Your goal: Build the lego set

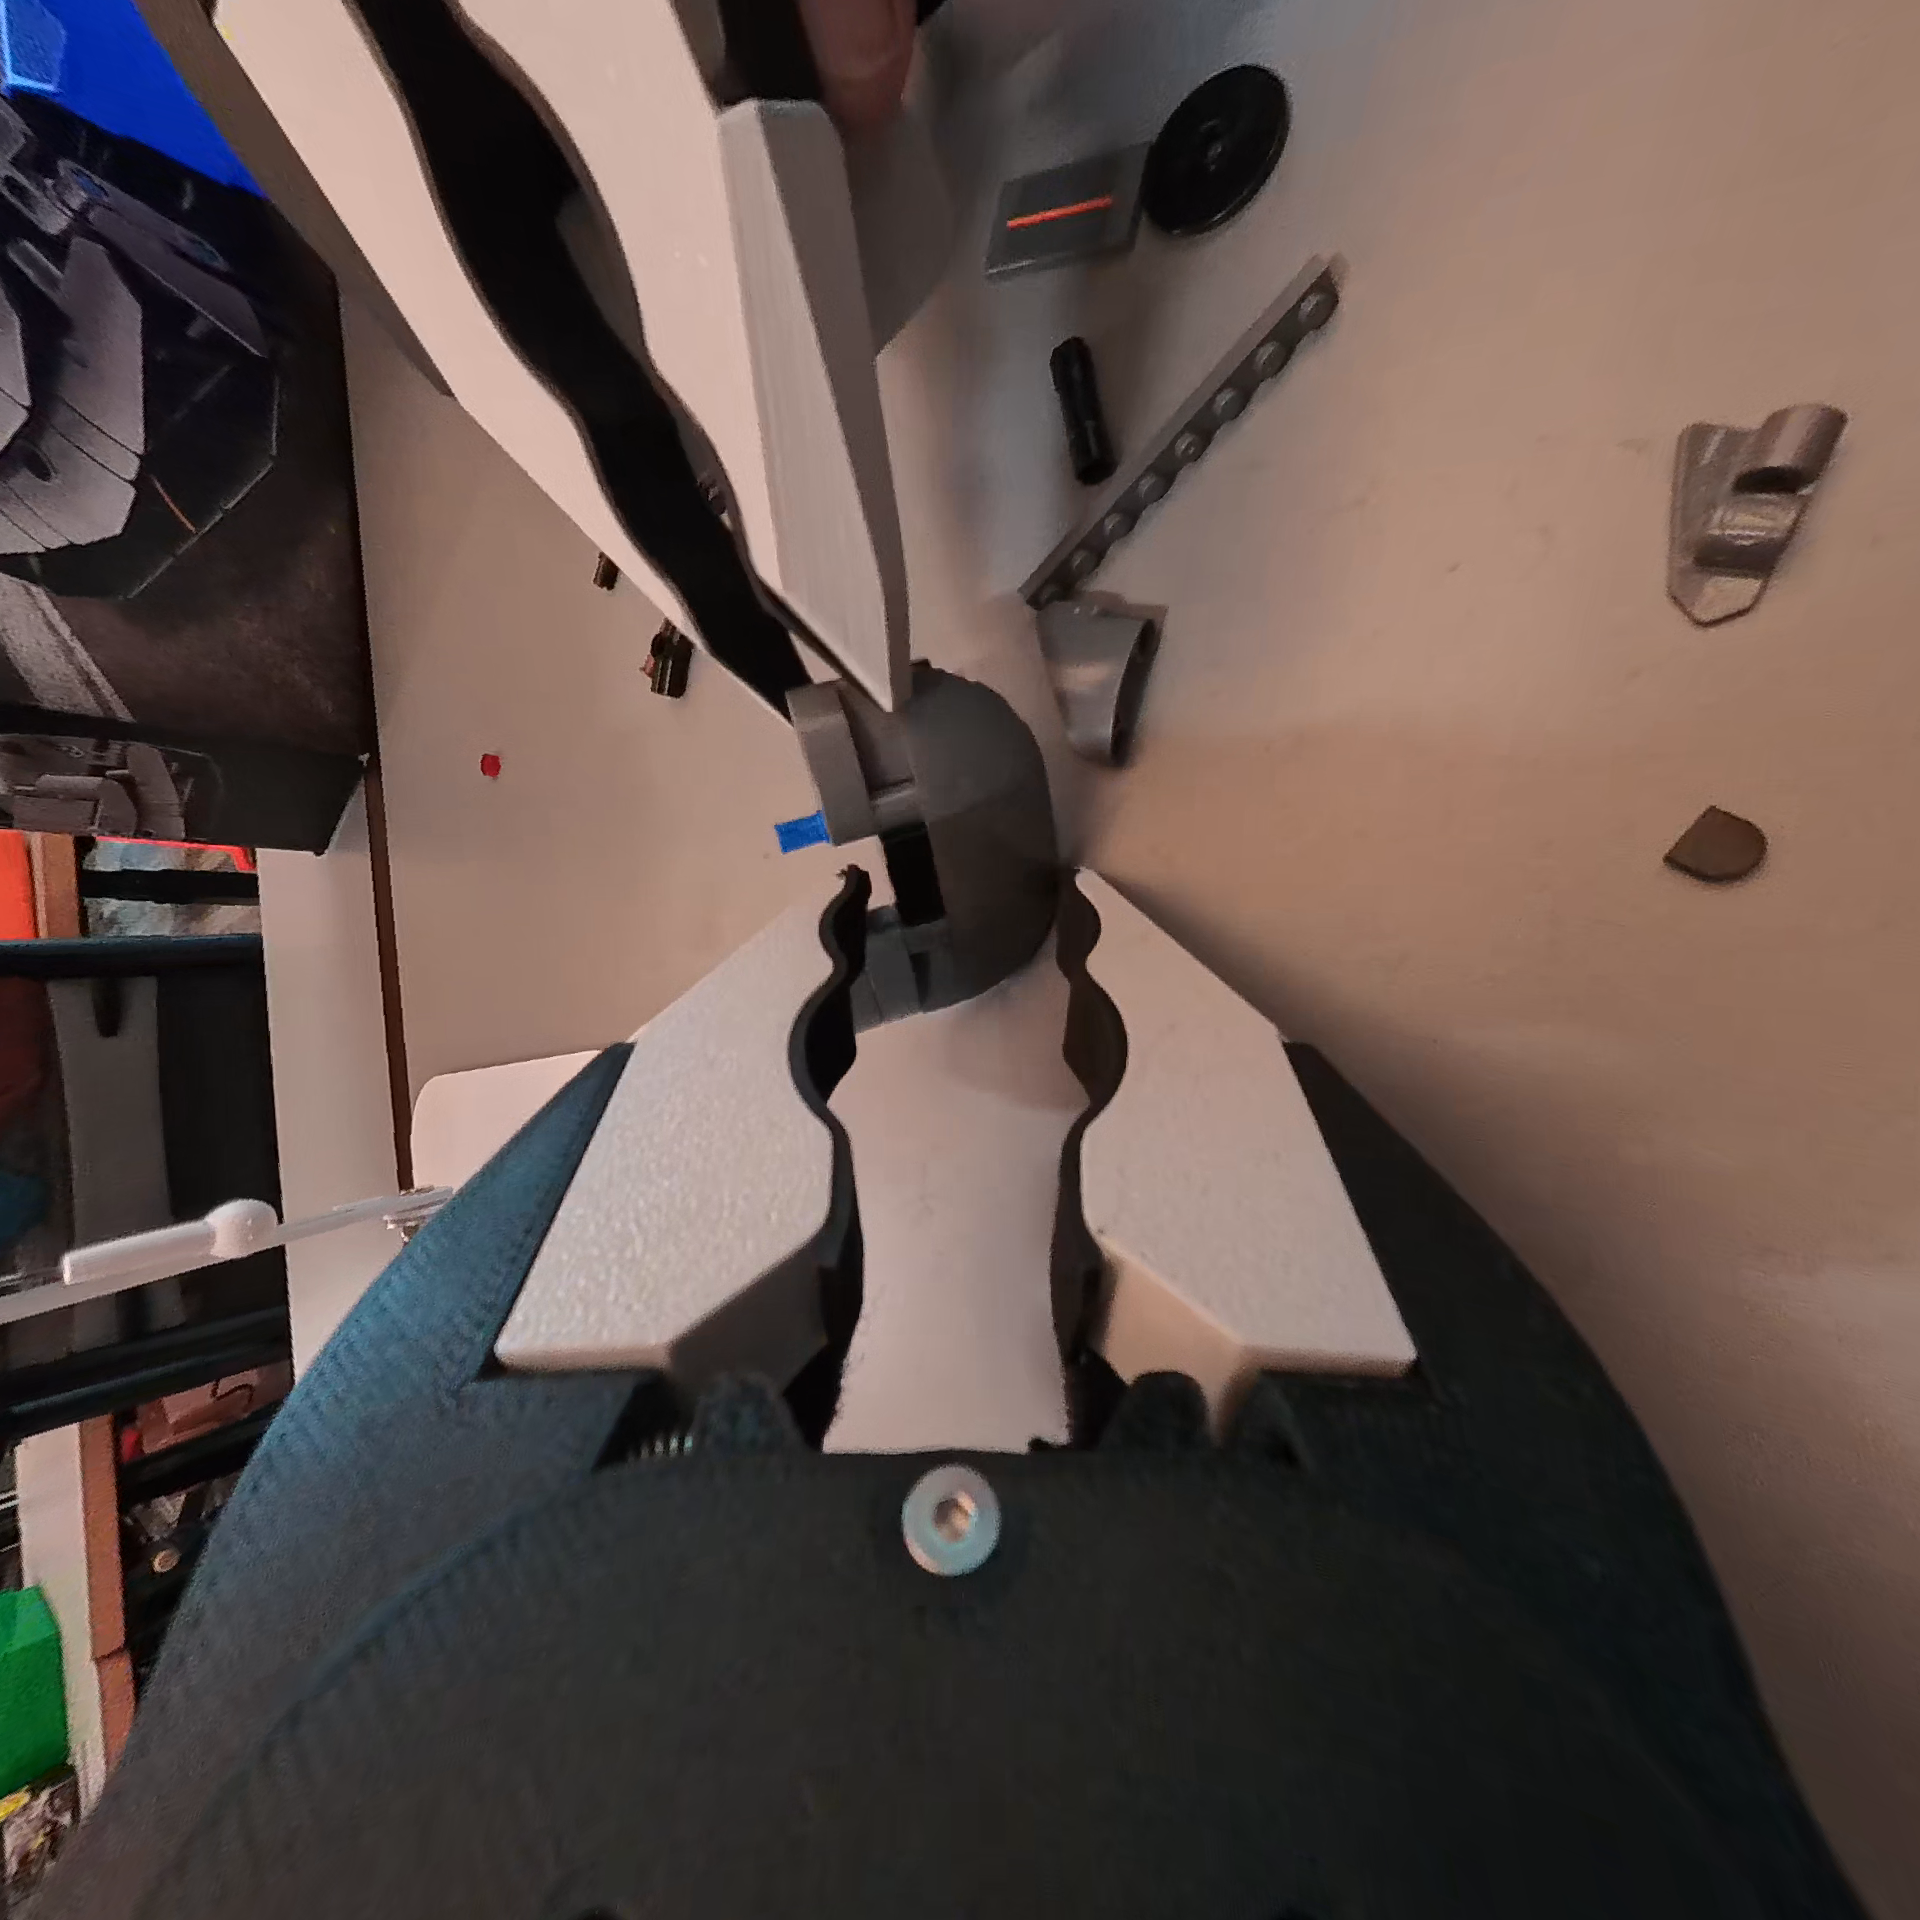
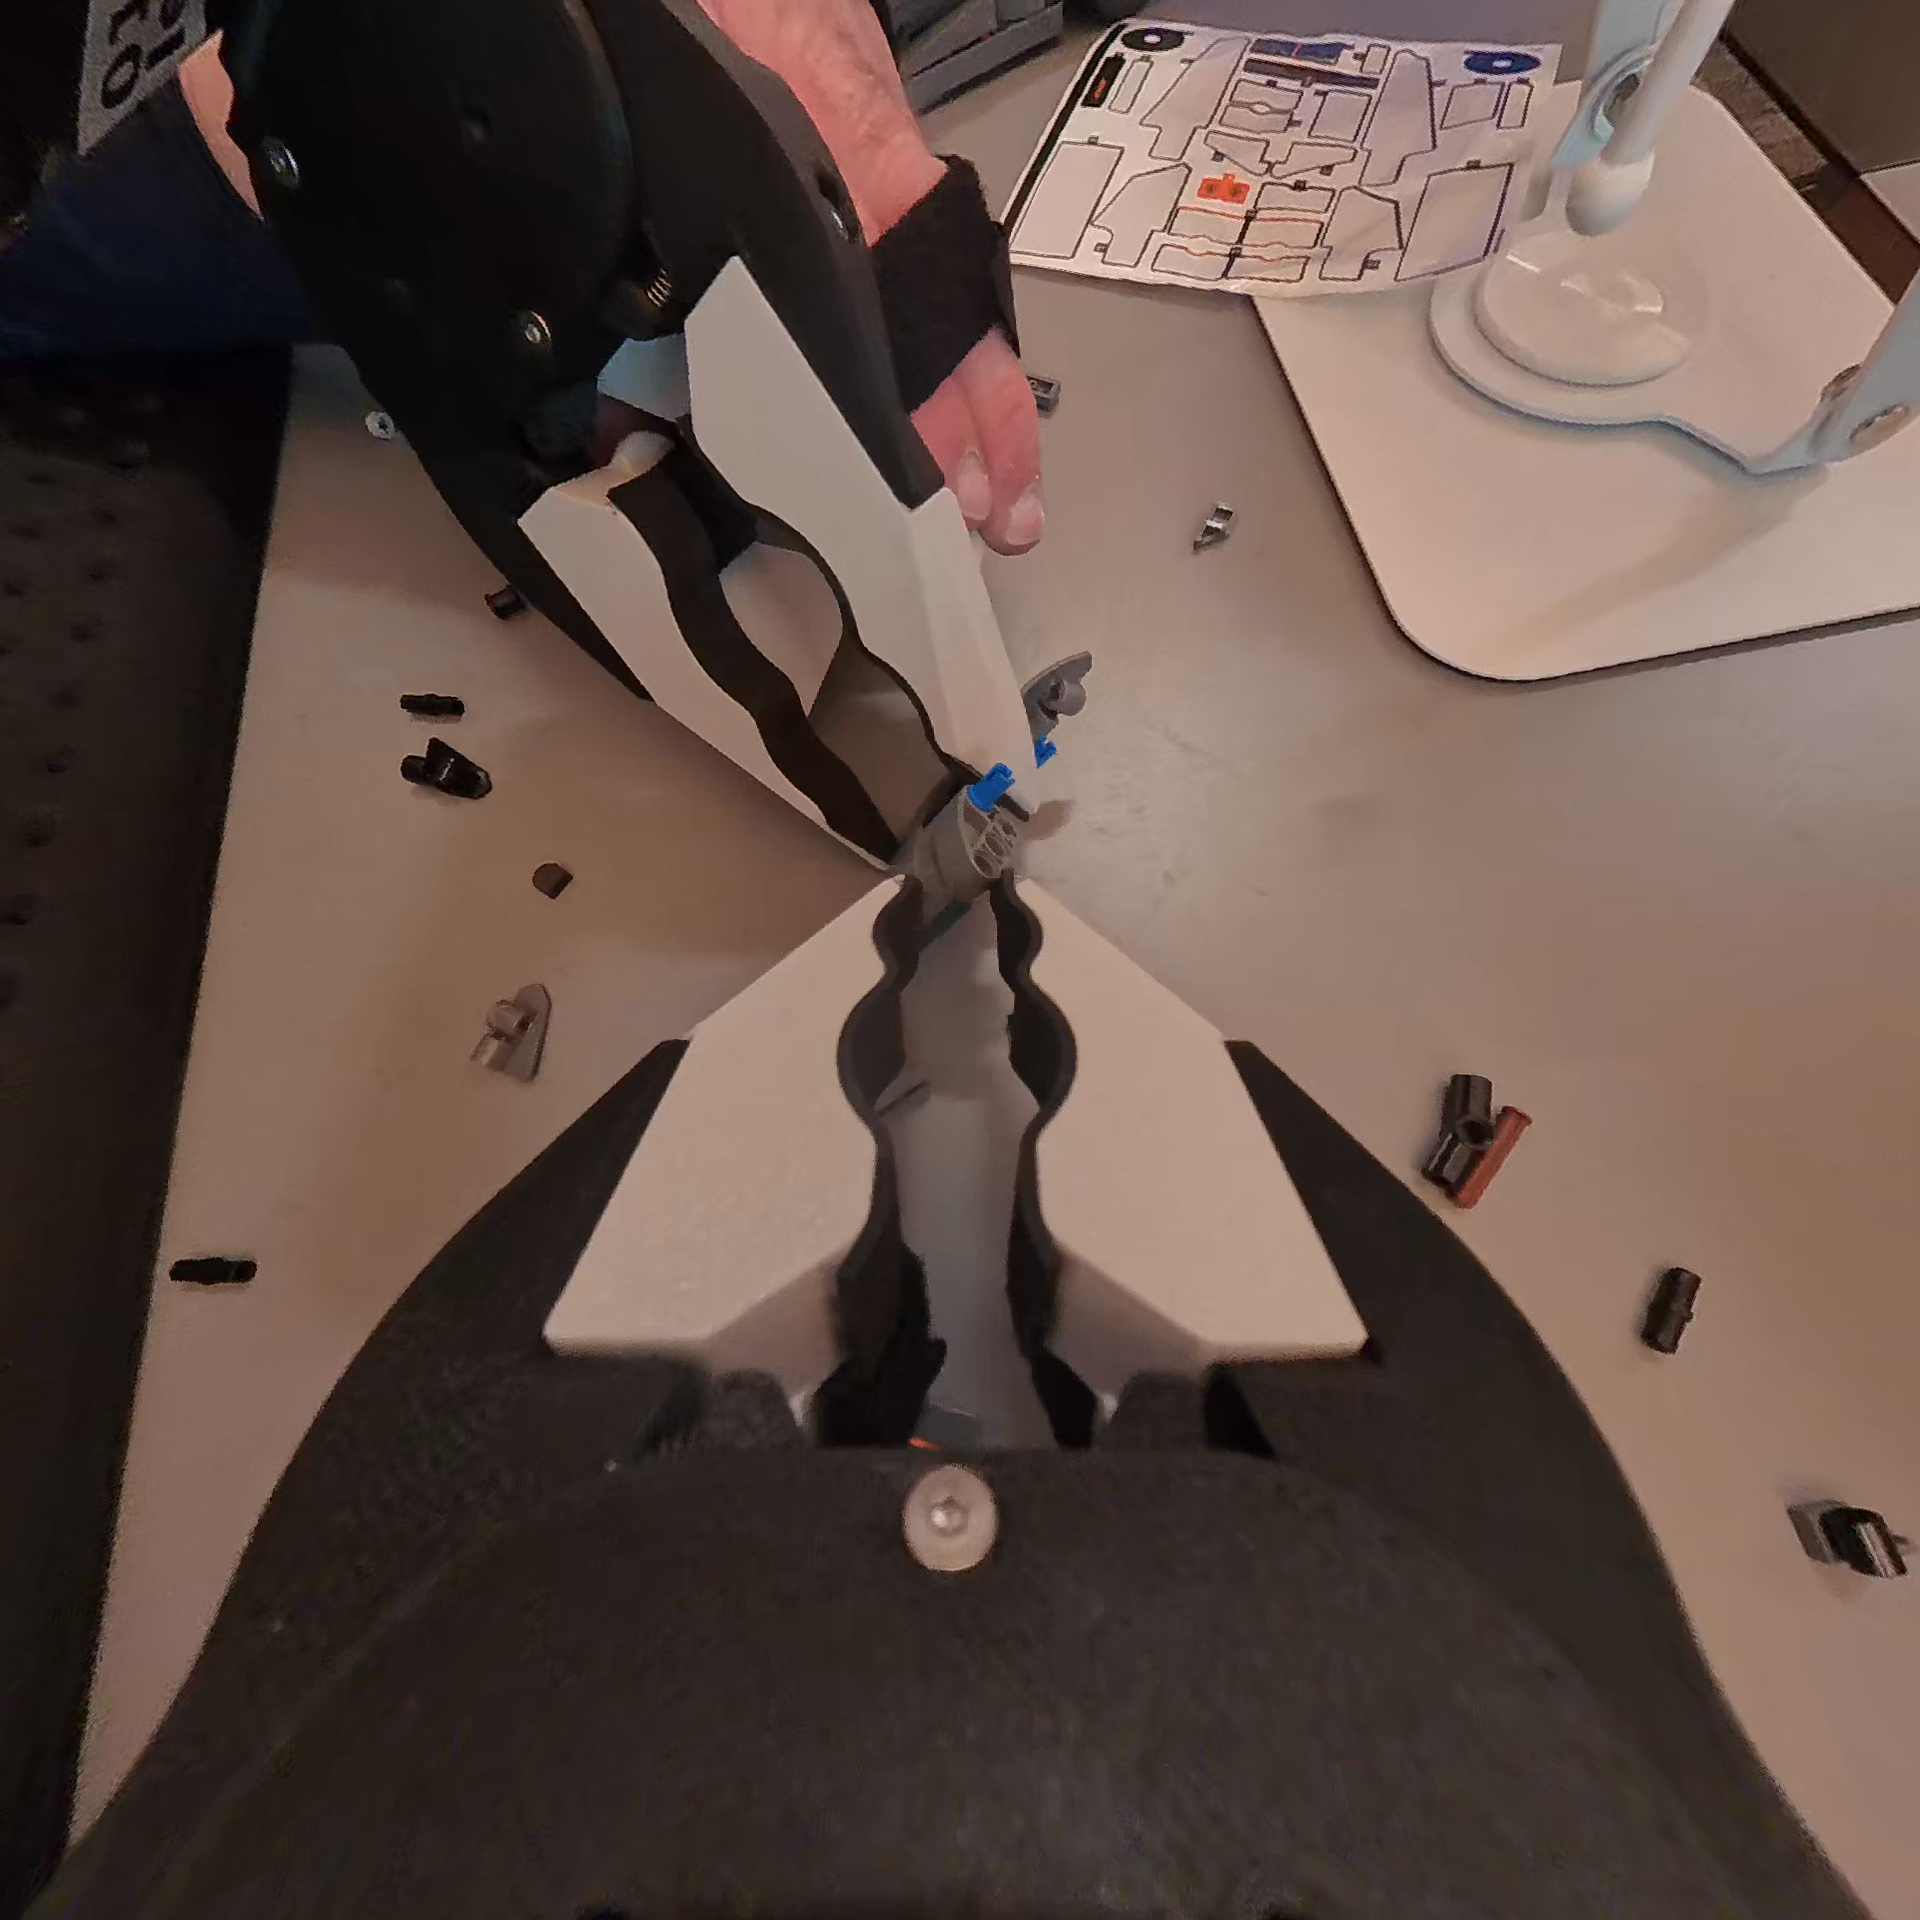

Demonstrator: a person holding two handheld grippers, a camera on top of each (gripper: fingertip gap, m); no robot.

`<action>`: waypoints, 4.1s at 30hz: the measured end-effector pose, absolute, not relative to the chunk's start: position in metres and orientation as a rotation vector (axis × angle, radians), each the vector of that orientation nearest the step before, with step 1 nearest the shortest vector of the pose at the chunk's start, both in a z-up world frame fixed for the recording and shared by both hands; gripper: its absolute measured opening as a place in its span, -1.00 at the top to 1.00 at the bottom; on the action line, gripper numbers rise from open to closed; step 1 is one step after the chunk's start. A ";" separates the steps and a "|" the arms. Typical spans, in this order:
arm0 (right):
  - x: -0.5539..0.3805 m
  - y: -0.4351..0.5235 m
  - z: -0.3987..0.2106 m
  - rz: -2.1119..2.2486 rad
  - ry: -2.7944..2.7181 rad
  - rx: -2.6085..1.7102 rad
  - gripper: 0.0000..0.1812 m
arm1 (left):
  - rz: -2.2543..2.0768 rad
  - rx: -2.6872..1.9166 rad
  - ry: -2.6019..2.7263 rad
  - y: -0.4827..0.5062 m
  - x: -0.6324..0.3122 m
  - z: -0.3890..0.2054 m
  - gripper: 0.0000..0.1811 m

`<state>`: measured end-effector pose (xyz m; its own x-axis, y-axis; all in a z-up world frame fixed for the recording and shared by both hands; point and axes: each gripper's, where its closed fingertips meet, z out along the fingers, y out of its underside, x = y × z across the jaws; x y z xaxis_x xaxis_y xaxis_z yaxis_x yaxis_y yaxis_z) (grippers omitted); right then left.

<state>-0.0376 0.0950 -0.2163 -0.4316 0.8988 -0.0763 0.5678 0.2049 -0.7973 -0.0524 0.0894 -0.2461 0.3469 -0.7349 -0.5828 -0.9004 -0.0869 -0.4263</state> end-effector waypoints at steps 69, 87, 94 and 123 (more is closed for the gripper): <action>-0.035 0.080 -0.232 1.040 -2.192 -1.271 0.89 | -0.254 -1.995 1.104 0.089 -0.052 -0.241 0.73; -0.041 0.088 -0.231 0.815 -2.181 -1.160 0.88 | -0.087 -2.002 1.181 0.089 -0.054 -0.241 0.84; -0.039 0.088 -0.234 0.848 -2.191 -1.178 0.89 | -0.137 -2.043 1.143 0.089 -0.061 -0.248 0.73; -0.036 0.089 -0.242 0.790 -2.229 -1.170 0.88 | -0.153 -2.005 1.173 0.087 -0.053 -0.250 0.80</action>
<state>-0.0363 0.0893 -0.2415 -0.5071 0.8473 0.1582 0.5588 0.4629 -0.6881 -0.0530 0.0873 -0.2501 0.5647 -0.7797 -0.2705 -0.6841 -0.2589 -0.6819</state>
